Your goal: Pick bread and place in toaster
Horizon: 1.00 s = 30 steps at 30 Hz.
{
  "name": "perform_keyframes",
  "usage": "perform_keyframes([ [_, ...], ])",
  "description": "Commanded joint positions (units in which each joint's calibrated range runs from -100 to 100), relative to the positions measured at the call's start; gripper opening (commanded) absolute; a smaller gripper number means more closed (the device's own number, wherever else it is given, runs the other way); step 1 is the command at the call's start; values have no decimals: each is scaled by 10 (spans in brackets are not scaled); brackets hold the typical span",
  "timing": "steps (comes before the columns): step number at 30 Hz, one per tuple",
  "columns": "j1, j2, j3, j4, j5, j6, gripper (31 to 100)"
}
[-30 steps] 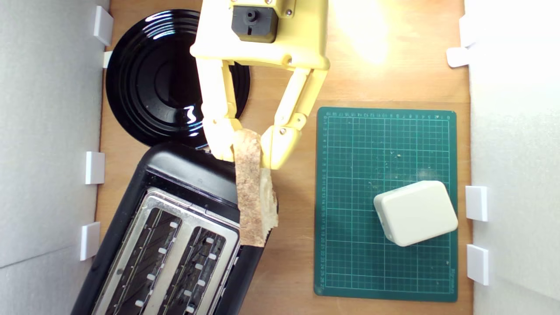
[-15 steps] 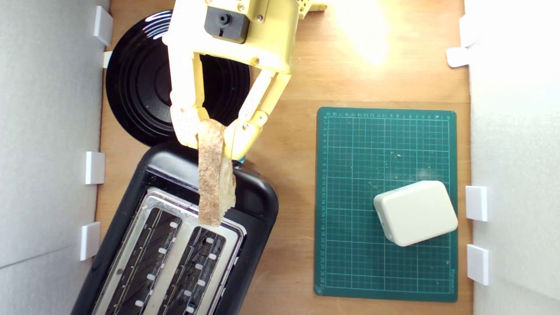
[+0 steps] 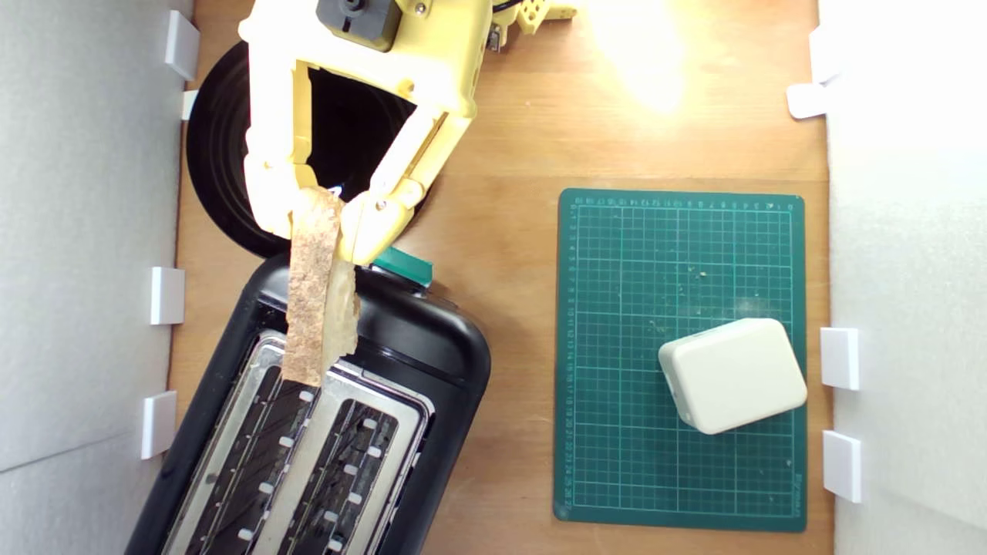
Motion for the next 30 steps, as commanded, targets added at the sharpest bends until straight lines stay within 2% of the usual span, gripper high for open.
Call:
perform_keyframes([
  [1, 19, -2, -34, 4, 3, 3, 587],
  [9, 39, 9, -34, 1, 3, 17, 587],
  [30, 41, 28, -35, 4, 0, 17, 587],
])
